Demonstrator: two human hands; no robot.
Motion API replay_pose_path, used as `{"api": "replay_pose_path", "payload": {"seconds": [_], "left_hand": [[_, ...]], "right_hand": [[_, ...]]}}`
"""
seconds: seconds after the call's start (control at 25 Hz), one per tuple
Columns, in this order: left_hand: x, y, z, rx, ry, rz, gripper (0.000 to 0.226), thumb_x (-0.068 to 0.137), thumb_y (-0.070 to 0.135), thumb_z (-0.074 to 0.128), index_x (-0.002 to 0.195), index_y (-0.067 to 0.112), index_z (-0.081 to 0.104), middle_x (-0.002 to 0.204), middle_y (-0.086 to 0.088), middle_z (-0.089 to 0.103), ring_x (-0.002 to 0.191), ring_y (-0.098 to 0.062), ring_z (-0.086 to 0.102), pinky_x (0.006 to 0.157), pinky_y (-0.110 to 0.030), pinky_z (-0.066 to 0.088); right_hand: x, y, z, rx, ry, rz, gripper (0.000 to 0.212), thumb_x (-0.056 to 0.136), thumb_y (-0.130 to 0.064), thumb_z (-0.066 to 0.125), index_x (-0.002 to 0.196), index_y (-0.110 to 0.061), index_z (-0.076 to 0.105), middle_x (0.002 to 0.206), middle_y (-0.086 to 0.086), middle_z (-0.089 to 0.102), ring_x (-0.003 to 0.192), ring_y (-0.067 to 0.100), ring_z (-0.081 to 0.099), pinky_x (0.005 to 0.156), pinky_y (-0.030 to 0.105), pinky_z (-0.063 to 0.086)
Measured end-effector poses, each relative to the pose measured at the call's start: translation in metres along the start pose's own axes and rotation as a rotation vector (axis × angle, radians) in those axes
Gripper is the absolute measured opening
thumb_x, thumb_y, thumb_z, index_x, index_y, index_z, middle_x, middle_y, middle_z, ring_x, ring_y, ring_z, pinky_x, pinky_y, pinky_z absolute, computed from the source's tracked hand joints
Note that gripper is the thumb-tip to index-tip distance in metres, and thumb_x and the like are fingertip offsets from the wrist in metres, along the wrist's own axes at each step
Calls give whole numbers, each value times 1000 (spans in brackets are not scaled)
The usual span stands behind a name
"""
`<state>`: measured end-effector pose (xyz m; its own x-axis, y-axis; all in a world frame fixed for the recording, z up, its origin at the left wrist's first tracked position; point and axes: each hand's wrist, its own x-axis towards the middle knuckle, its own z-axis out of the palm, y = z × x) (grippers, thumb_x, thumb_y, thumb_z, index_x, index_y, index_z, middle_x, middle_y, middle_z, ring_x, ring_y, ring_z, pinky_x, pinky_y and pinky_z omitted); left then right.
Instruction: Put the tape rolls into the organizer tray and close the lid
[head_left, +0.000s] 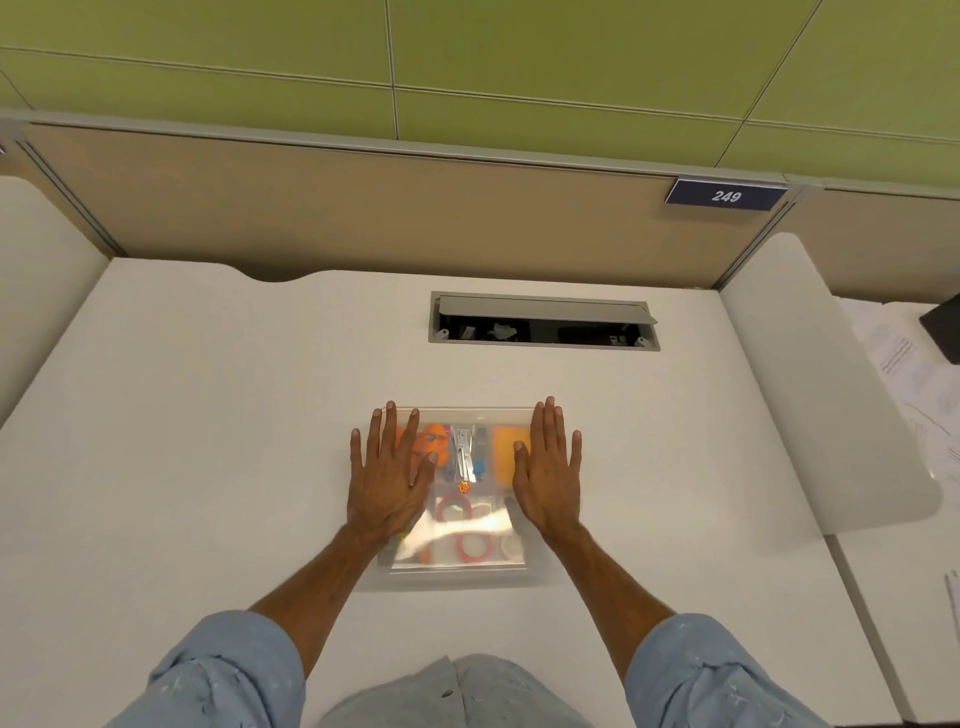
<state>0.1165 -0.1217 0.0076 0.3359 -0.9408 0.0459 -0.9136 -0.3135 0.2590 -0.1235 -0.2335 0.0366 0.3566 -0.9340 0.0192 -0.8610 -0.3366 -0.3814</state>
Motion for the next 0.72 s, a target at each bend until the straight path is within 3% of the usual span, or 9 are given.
{"api": "replay_pose_path", "payload": {"seconds": [0.08,0.28,0.48,0.64,0.72], "left_hand": [[-3,-1,3,5,6,6,72,111,59,28,174,29,8,183,-7,-2,169,-28,-2,132,-64,9],[-5,2,0,16,-4,16,77,109,66,21,174,28,0,182,-7,-9,168,-29,-9,134,-60,0],[1,-2,6,21,-54,12,82,107,71,21,174,28,1,182,-8,-9,168,-30,-10,133,-62,-3],[5,-8,2,-5,-125,7,83,103,78,5,173,34,-3,181,-5,-15,167,-27,-16,130,-61,-13],[6,-4,-1,-3,-80,56,80,105,75,10,173,34,0,181,-5,-13,167,-27,-13,130,-59,-14]], "right_hand": [[-16,5,6,-28,-20,30,67,111,-50,14,167,-16,0,177,0,-4,162,16,-2,131,51,7],[-11,15,8,39,-134,9,71,109,-53,15,167,-19,-9,176,-1,-11,162,16,-9,131,48,1],[-6,17,4,67,-203,32,70,111,-53,19,166,-22,-11,175,-3,-13,161,16,-9,130,53,0],[-12,16,1,21,-166,33,73,109,-60,16,167,-22,-9,175,-4,-13,162,15,-8,128,54,-6],[-13,11,0,-17,-121,-1,74,108,-61,13,167,-21,-7,175,-4,-13,161,13,-8,127,53,-9]]}}
